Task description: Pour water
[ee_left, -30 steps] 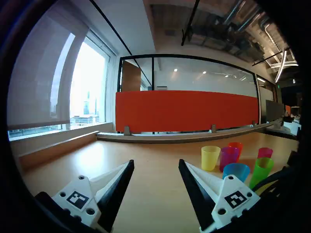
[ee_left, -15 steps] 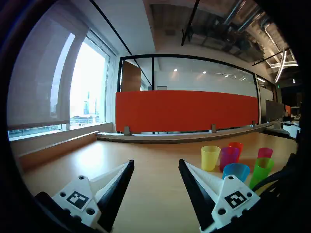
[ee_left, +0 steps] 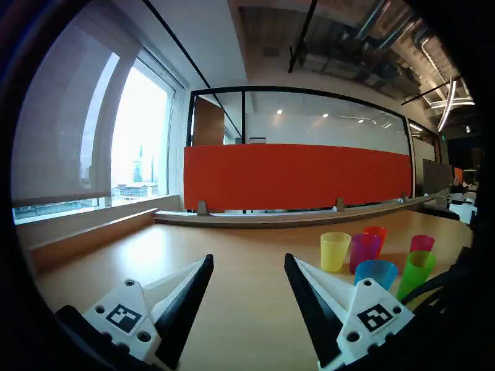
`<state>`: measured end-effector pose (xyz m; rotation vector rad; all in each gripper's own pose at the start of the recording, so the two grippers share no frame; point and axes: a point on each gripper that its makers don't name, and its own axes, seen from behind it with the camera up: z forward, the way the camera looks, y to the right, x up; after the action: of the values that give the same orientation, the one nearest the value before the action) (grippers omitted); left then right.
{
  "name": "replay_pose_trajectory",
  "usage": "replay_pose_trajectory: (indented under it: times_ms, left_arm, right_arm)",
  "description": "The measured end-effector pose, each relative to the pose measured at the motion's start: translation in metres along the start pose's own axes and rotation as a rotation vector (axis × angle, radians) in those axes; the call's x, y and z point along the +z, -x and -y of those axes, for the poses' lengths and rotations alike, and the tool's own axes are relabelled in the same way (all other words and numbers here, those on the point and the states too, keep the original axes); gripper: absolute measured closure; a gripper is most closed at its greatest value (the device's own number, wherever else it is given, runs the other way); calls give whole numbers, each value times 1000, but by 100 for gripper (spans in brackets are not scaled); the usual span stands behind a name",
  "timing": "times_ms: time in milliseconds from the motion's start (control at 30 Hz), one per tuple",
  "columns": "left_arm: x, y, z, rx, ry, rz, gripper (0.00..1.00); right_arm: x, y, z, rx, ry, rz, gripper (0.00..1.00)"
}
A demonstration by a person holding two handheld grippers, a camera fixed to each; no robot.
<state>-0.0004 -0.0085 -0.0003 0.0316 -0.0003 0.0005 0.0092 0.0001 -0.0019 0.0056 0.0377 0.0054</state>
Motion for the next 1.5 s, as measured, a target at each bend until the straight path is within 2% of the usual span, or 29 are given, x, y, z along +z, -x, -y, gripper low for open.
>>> replay_pose_trajectory:
  times_ms: [400, 1500]
  left_arm:
    - [0, 0, 0, 0, 0, 0, 16]
    - [0, -1, 0, 0, 0, 0, 16]
  right_arm:
    - [1, 7, -1, -7, 13, 36, 1]
    - [2, 8, -1, -7, 13, 38, 1]
